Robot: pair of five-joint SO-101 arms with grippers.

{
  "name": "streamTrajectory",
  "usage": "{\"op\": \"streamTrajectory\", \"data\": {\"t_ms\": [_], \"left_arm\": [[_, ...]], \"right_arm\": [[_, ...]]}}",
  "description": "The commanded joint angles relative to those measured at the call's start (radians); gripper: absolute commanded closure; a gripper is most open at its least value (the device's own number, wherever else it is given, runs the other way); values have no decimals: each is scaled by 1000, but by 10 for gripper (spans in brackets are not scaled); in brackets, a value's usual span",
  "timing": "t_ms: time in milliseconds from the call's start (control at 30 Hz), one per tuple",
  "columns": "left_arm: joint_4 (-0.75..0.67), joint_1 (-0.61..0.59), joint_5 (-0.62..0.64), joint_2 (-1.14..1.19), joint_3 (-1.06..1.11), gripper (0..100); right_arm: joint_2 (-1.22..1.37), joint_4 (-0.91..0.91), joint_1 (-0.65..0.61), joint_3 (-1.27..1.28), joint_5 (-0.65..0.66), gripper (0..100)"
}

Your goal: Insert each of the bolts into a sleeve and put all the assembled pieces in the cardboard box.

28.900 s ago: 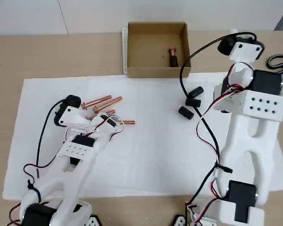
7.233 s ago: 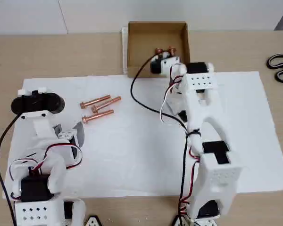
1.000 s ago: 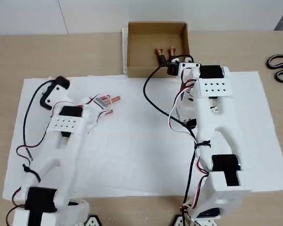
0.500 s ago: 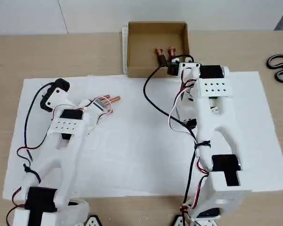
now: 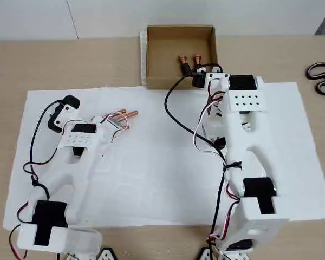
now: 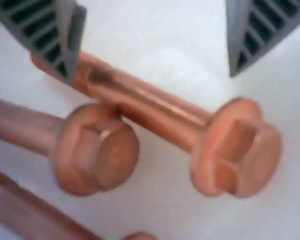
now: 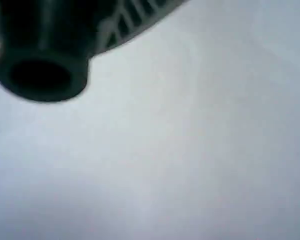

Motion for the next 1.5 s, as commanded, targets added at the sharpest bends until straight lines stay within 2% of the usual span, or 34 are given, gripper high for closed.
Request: {"op": "streamTrajectory", "data": {"t_ms": [0,167,533,733,967,1233,1467], "left_arm": [[15,-11,3,-11,-44,816],[15,-11,46,-9,-64,816],[-11,-11,51,-6,-58,818],[-18,-11,51,80,-70,946],[-11,-6,46,112,-93,949],[120,-11,44,112,-159,949],[129,-8,49,110,-191,947]], "right_arm": [[-38,12,2,-51,-11,994],[-38,12,2,-51,-11,994],[-38,12,2,-51,-11,994],[-38,12,2,-51,-11,994],[-38,12,4,-51,-11,994],[-38,12,5,-51,-11,994],[-36,8,5,-51,-11,994]]}}
